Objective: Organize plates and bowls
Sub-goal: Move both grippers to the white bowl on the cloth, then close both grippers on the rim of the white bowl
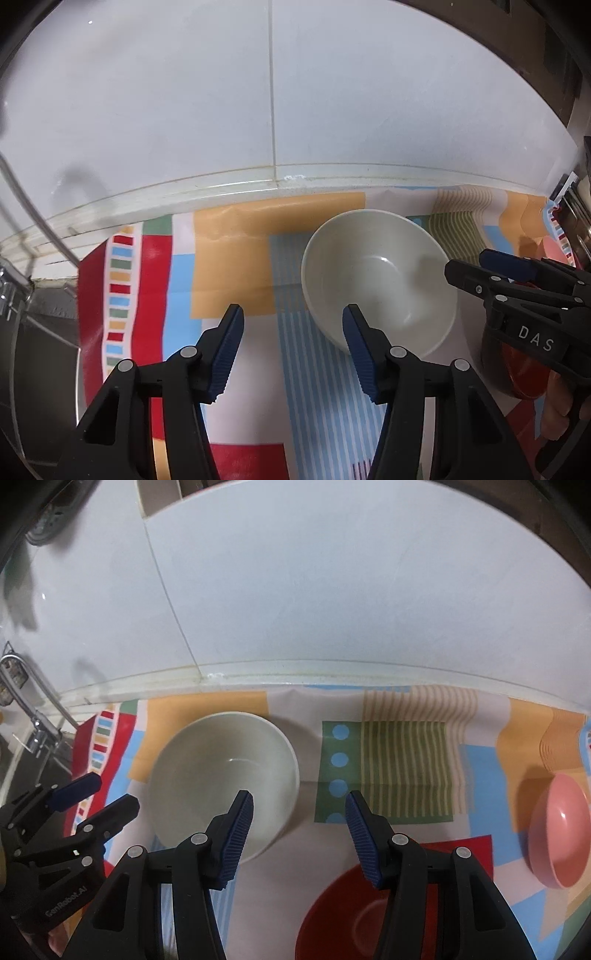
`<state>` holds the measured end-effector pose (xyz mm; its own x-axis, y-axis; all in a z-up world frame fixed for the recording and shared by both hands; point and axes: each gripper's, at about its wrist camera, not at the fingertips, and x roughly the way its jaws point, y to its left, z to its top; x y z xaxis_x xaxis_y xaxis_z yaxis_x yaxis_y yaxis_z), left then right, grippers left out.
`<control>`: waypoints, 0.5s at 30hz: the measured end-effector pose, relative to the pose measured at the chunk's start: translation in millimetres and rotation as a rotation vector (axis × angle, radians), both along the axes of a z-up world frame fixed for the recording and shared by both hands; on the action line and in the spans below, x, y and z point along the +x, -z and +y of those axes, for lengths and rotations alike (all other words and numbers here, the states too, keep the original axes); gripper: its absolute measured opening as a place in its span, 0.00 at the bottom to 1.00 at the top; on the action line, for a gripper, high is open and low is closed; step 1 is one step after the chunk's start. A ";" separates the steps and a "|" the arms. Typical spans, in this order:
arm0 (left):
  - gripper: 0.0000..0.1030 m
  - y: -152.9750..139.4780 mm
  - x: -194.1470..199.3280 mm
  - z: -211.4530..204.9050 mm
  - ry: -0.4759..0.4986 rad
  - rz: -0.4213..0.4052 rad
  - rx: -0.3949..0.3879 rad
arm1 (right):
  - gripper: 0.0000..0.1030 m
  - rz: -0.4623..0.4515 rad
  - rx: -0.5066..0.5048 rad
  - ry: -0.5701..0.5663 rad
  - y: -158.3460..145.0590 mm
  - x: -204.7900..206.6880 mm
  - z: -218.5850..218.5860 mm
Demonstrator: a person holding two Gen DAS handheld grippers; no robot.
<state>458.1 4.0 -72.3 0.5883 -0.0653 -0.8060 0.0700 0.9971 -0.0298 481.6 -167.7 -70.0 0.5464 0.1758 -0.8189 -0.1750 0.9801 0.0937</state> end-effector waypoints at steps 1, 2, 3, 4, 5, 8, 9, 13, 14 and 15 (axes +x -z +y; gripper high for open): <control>0.53 2.6 3.5 -0.9 0.004 0.007 -0.001 | 0.49 0.006 0.000 0.001 2.1 2.6 0.9; 0.52 4.2 5.5 -1.4 0.006 0.010 -0.002 | 0.49 0.017 -0.002 0.002 4.5 5.8 1.4; 0.51 6.6 8.6 -2.2 0.008 0.015 -0.002 | 0.47 0.028 0.001 0.005 7.1 9.1 1.2; 0.50 9.1 11.5 -3.4 0.012 0.021 -0.001 | 0.46 0.035 0.005 0.006 9.1 11.4 0.9; 0.49 11.1 14.2 -4.0 0.016 0.026 0.000 | 0.46 0.040 0.005 0.007 10.4 13.4 1.1; 0.45 18.6 22.2 -7.2 0.026 0.045 0.002 | 0.43 0.055 0.000 0.009 15.5 18.6 2.1; 0.43 20.8 24.3 -7.7 0.026 0.051 0.002 | 0.42 0.061 0.000 0.006 17.2 20.1 3.1; 0.37 27.7 30.6 -7.4 0.022 0.067 -0.004 | 0.36 0.083 -0.005 -0.001 24.4 25.5 5.8; 0.35 29.2 32.1 -7.3 0.023 0.071 -0.005 | 0.34 0.090 -0.005 -0.003 26.0 26.8 6.6; 0.31 30.6 33.5 -7.1 0.024 0.074 -0.004 | 0.32 0.093 -0.005 -0.003 26.8 27.7 7.2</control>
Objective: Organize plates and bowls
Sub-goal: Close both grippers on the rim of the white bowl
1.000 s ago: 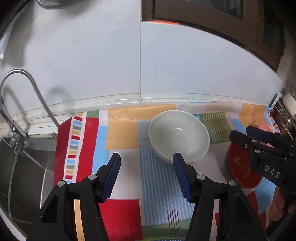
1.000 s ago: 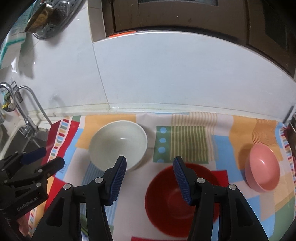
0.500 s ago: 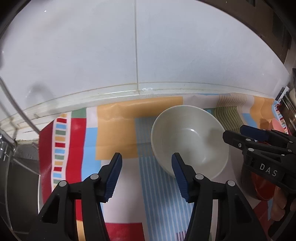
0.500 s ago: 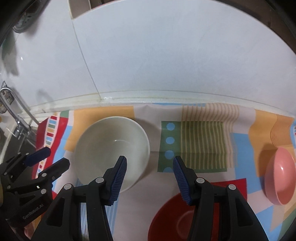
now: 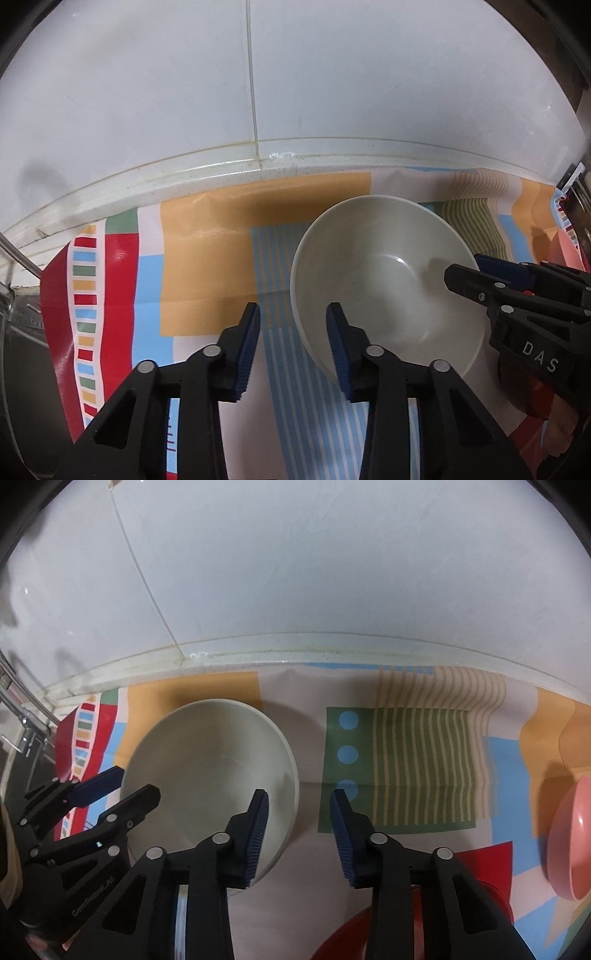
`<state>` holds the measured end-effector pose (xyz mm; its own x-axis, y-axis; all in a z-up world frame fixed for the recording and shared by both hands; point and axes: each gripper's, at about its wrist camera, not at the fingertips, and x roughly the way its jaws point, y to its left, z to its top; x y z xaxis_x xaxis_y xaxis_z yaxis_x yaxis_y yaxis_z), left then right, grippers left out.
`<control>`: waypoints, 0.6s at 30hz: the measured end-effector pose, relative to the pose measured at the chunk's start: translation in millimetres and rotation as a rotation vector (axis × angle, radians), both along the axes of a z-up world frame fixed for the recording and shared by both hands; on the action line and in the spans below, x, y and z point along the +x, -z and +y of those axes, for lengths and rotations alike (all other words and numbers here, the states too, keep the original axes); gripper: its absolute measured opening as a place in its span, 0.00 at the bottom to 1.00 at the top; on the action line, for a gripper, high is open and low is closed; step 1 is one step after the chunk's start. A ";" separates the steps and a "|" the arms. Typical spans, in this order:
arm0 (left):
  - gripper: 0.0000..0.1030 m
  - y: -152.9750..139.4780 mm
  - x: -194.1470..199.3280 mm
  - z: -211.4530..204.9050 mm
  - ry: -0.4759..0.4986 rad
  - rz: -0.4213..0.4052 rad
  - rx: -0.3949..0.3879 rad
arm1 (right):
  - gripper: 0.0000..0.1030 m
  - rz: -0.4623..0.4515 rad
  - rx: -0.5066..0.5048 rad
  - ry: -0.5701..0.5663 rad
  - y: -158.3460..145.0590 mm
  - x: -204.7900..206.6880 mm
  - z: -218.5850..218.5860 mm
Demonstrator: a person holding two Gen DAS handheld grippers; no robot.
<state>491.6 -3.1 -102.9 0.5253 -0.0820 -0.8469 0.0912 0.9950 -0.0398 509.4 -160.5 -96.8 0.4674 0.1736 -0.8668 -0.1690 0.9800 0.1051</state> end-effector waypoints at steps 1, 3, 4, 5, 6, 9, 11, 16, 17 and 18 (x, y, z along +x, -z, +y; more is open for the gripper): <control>0.30 1.2 1.0 -0.1 0.001 0.003 0.001 | 0.29 0.004 -0.002 -0.003 1.5 0.8 0.9; 0.26 2.9 2.6 0.0 0.005 0.007 -0.004 | 0.26 0.012 -0.010 -0.006 3.4 2.1 2.1; 0.24 3.2 3.0 0.1 0.006 0.008 -0.006 | 0.23 0.016 -0.009 -0.010 4.7 2.9 2.7; 0.23 3.1 3.1 0.3 0.009 0.006 -0.010 | 0.21 0.020 -0.010 -0.012 5.4 2.8 2.5; 0.19 2.5 3.1 -0.3 0.015 0.003 -0.014 | 0.18 0.024 -0.010 -0.013 6.5 3.4 2.7; 0.13 1.8 2.0 -4.4 0.026 -0.002 -0.002 | 0.12 0.033 0.003 -0.023 8.1 4.2 3.4; 0.13 0.5 1.4 -5.4 0.024 -0.007 0.005 | 0.11 0.032 0.004 -0.032 8.0 4.2 5.1; 0.12 -3.5 -4.0 -2.9 0.011 -0.001 -0.017 | 0.10 0.028 0.008 -0.026 5.5 3.0 4.9; 0.12 -5.1 -6.1 -2.8 0.010 -0.003 -0.018 | 0.10 0.026 0.011 -0.025 4.1 2.5 4.9; 0.12 -8.0 -9.5 -2.5 0.009 -0.006 -0.020 | 0.10 0.023 0.012 -0.024 1.6 1.1 4.5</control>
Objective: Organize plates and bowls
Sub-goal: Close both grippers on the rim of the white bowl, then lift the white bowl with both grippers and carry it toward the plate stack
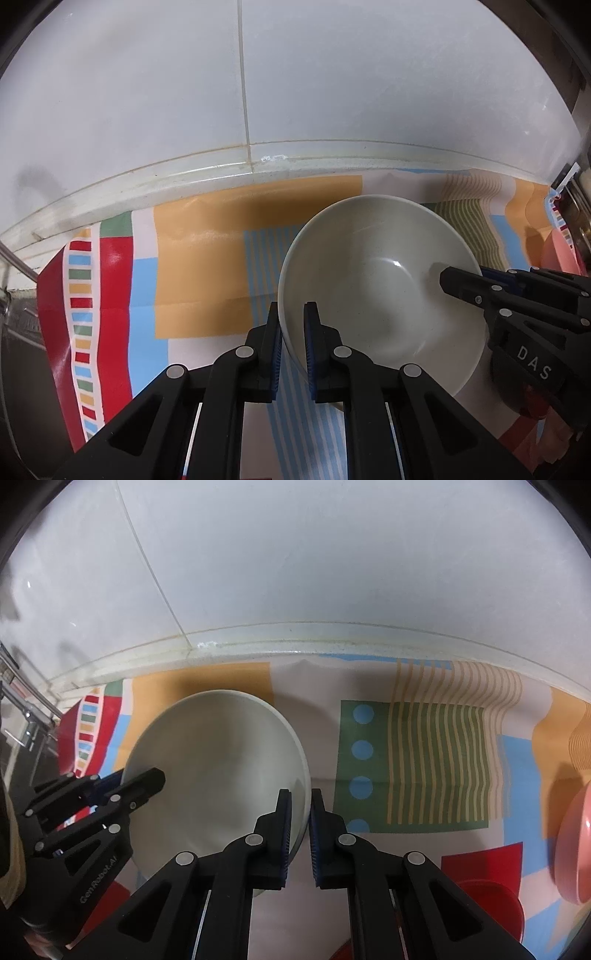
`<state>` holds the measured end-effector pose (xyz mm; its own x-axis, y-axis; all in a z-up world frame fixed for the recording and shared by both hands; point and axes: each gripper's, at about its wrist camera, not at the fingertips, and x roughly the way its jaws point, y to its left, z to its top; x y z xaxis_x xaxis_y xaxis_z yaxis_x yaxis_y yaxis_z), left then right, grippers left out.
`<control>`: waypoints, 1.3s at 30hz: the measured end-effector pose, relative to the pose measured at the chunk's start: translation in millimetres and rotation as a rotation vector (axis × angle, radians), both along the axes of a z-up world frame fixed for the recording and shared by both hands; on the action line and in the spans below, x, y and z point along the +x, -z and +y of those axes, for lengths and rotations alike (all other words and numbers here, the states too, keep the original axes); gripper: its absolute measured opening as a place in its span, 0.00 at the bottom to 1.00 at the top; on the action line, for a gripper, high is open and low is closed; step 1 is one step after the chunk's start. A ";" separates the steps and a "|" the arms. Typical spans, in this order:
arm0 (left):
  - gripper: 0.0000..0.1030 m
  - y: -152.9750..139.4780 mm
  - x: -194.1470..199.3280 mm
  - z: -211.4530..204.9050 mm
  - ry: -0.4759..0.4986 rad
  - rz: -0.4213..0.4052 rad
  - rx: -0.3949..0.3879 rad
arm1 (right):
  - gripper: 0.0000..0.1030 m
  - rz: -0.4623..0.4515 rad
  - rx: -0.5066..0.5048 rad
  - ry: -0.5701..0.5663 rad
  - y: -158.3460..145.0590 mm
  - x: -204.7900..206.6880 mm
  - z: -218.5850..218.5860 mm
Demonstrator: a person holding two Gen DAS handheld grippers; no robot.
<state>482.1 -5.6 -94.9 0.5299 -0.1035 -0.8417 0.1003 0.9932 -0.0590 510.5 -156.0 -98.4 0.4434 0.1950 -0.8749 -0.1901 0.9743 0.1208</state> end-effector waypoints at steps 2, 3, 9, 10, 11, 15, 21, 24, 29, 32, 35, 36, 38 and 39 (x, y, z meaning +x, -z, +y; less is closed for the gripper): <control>0.12 -4.9 -5.3 -0.7 -0.001 -0.007 -0.003 | 0.10 -0.015 0.002 -0.001 -6.5 -4.3 0.3; 0.12 -8.5 -9.3 -0.8 -0.001 -0.013 -0.006 | 0.10 -0.026 0.003 -0.003 -11.3 -8.1 0.3; 0.12 -35.0 -43.1 -3.8 0.006 -0.067 -0.018 | 0.10 -0.063 0.020 0.000 -35.2 -34.3 -7.6; 0.12 -38.3 -46.8 -4.3 0.009 -0.074 -0.021 | 0.10 -0.068 0.023 0.001 -37.4 -37.8 -7.4; 0.12 -42.4 -51.6 -5.2 0.013 -0.082 -0.024 | 0.10 -0.074 0.027 0.000 -41.2 -42.5 -8.1; 0.12 -59.9 -78.8 -12.6 0.028 -0.118 -0.036 | 0.10 -0.113 0.036 0.006 -59.1 -69.8 -13.3; 0.12 -74.7 -114.6 -27.7 0.050 -0.146 -0.064 | 0.10 -0.149 0.046 0.037 -78.7 -105.1 -25.0; 0.12 -79.9 -134.8 -38.5 0.068 -0.149 -0.071 | 0.10 -0.167 0.041 0.052 -86.4 -124.3 -32.2; 0.12 -81.8 -160.2 -58.4 0.102 -0.147 -0.085 | 0.10 -0.180 0.040 0.087 -95.8 -156.8 -52.6; 0.12 -81.8 -173.1 -72.4 0.127 -0.142 -0.088 | 0.10 -0.181 0.040 0.108 -96.7 -173.7 -64.0; 0.12 -78.6 -182.6 -85.4 0.155 -0.127 -0.097 | 0.10 -0.173 0.041 0.133 -95.6 -189.6 -79.9; 0.12 -77.5 -185.9 -90.3 0.164 -0.122 -0.101 | 0.10 -0.170 0.040 0.145 -95.0 -195.5 -85.6; 0.12 -75.1 -191.4 -99.3 0.183 -0.113 -0.107 | 0.10 -0.162 0.040 0.165 -93.3 -203.9 -94.7; 0.13 -73.5 -194.1 -104.3 0.191 -0.106 -0.112 | 0.10 -0.160 0.039 0.171 -92.5 -207.6 -98.7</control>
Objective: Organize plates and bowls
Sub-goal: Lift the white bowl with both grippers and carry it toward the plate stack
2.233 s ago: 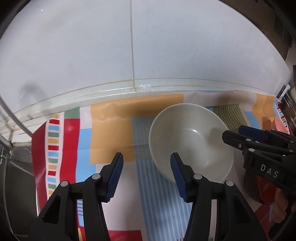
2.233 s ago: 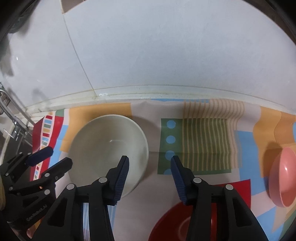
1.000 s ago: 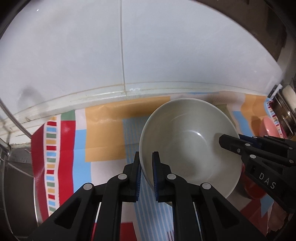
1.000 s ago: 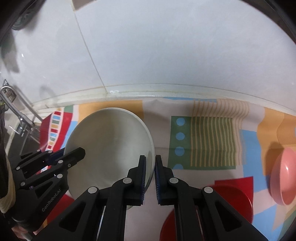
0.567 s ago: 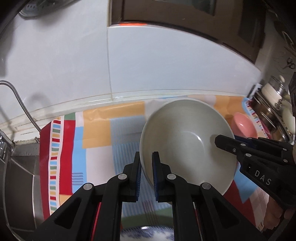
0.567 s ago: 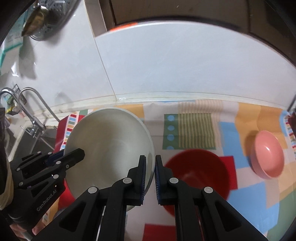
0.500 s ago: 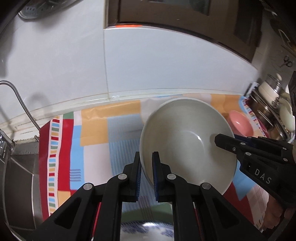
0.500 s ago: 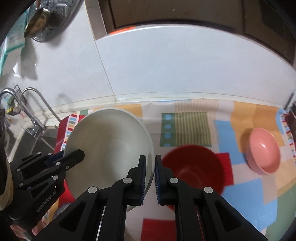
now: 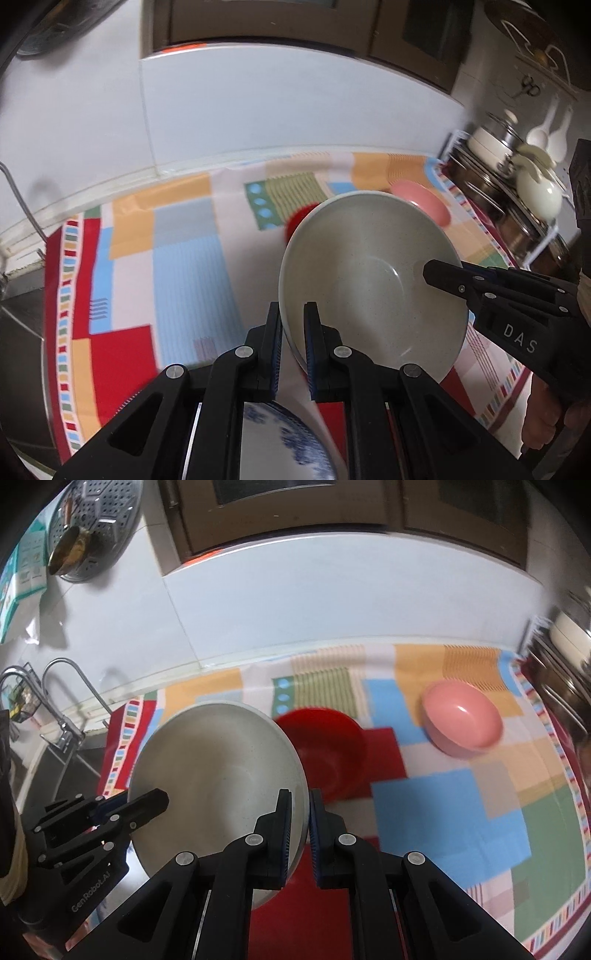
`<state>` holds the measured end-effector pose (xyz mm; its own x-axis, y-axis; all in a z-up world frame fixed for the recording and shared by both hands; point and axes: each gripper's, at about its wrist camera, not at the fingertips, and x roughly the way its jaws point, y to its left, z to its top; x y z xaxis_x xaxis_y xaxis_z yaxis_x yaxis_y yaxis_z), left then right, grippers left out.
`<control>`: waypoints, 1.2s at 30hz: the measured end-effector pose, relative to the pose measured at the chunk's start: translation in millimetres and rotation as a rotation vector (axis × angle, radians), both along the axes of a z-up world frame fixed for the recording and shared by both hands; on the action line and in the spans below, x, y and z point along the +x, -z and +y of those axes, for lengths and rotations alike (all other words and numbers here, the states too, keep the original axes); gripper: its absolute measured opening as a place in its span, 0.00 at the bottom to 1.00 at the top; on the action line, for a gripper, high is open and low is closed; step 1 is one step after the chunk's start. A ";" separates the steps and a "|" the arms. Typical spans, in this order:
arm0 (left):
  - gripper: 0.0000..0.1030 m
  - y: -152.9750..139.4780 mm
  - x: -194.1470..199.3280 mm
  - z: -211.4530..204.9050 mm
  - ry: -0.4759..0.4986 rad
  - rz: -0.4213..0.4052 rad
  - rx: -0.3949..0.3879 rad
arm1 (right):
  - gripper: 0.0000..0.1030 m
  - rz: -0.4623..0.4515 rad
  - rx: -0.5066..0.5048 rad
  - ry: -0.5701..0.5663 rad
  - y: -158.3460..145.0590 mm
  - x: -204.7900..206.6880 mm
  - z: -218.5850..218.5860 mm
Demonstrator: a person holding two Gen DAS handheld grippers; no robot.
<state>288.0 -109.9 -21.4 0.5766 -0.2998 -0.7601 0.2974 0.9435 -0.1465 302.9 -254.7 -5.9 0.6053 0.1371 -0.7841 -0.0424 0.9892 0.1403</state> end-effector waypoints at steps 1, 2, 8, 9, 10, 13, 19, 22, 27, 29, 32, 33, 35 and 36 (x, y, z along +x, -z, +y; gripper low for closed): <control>0.13 1.9 -2.8 -5.3 0.010 0.007 -0.004 | 0.10 0.004 -0.003 0.010 1.2 -4.7 -4.9; 0.13 3.8 -5.3 -10.5 0.020 0.014 -0.006 | 0.10 0.009 -0.003 0.019 2.6 -8.6 -8.6; 0.13 15.6 -16.7 -39.7 0.069 0.052 -0.007 | 0.10 0.046 0.002 0.076 14.7 -28.4 -36.5; 0.13 18.1 -18.1 -44.8 0.076 0.059 -0.007 | 0.10 0.053 0.001 0.083 17.1 -31.3 -40.6; 0.13 20.3 -19.3 -49.0 0.083 0.065 -0.007 | 0.10 0.062 0.001 0.092 20.2 -34.9 -46.4; 0.13 27.3 -22.8 -61.9 0.100 0.084 -0.006 | 0.10 0.080 0.000 0.111 27.4 -43.2 -59.3; 0.13 43.0 -28.9 -87.0 0.127 0.126 -0.001 | 0.10 0.117 0.002 0.140 39.7 -54.9 -82.2; 0.13 50.1 -30.2 -96.7 0.137 0.148 0.002 | 0.10 0.138 0.004 0.153 46.3 -58.9 -93.2; 0.13 60.7 -33.7 -111.2 0.147 0.178 0.009 | 0.10 0.172 0.004 0.166 56.8 -63.5 -107.2; 0.13 64.7 -35.2 -115.9 0.149 0.190 0.012 | 0.10 0.184 0.008 0.171 60.9 -65.1 -111.8; 0.13 71.1 -37.3 -123.2 0.154 0.213 0.014 | 0.10 0.201 0.009 0.174 67.2 -67.1 -119.0; 0.13 72.5 -37.6 -124.9 0.156 0.219 0.014 | 0.10 0.204 0.007 0.174 68.6 -68.0 -121.0; 0.13 75.2 -38.1 -129.0 0.158 0.229 0.017 | 0.10 0.216 0.008 0.179 72.1 -69.9 -125.6; 0.13 76.5 -38.5 -131.1 0.160 0.233 0.019 | 0.10 0.219 0.008 0.180 73.2 -70.4 -127.3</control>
